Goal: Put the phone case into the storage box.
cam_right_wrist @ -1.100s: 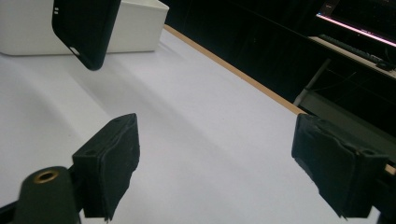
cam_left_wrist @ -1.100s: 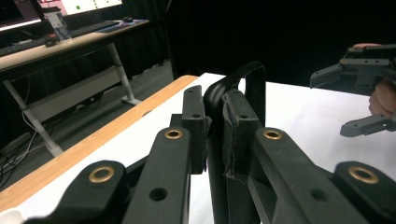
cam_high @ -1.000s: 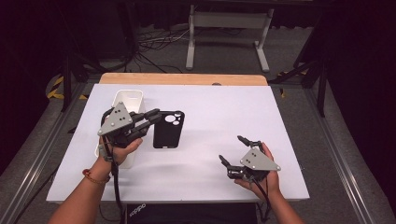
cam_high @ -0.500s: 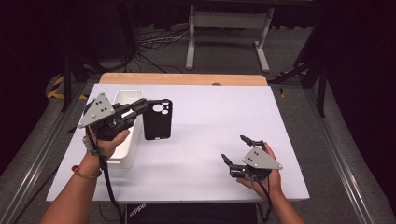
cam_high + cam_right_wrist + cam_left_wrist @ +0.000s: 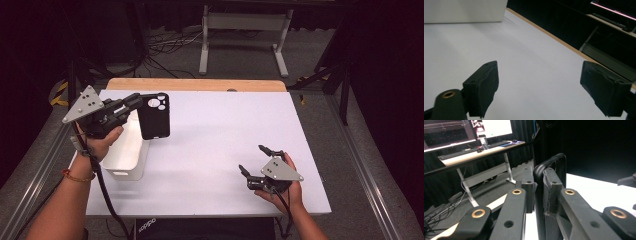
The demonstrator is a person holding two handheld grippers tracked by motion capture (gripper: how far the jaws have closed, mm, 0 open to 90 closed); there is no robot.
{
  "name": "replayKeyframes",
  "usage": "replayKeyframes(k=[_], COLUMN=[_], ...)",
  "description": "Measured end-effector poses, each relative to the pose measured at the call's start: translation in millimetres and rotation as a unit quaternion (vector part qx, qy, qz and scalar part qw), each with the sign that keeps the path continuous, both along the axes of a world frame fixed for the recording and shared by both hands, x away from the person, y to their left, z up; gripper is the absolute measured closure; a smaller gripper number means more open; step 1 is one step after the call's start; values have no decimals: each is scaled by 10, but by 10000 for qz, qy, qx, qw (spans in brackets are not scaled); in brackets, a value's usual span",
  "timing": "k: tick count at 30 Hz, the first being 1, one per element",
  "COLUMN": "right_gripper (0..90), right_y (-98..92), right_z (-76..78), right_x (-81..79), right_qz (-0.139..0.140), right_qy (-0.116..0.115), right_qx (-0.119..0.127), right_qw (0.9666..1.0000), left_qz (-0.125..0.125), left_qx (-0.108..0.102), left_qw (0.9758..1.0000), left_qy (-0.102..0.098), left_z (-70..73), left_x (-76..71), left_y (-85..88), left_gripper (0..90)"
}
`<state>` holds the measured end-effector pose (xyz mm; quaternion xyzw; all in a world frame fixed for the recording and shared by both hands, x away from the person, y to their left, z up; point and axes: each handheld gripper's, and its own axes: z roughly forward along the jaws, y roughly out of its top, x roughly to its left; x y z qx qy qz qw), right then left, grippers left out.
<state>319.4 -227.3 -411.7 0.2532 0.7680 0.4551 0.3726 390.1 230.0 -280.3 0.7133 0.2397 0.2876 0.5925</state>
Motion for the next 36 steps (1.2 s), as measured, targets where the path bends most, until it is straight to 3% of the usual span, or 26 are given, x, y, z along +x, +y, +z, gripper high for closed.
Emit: replayKeyframes(k=[9, 18, 26, 31, 36], right_gripper=[163, 162, 163, 163, 165], right_y=[27, 29, 57, 96, 110], right_z=[-19, -29, -50, -62, -89], right_x=[13, 31, 61, 81, 89], right_qz=[32, 15, 10, 27, 13], right_qy=[25, 58, 115, 122, 192], right_qx=[-34, -46, -76, -148, -183], right_qw=[10000, 10000, 9999, 9998, 9996], left_qz=[326, 566, 689, 650, 699], left_qx=[-23, 29, 74, 55, 86], left_qw=[9995, 9984, 9974, 9974, 9968], left_qy=[-2, 53, 195, 313, 372], left_z=[46, -23, -122, -267, -390], left_x=[161, 368, 619, 844, 968], left_y=[251, 461, 626, 670, 687], left_gripper=[814, 814, 814, 814, 813])
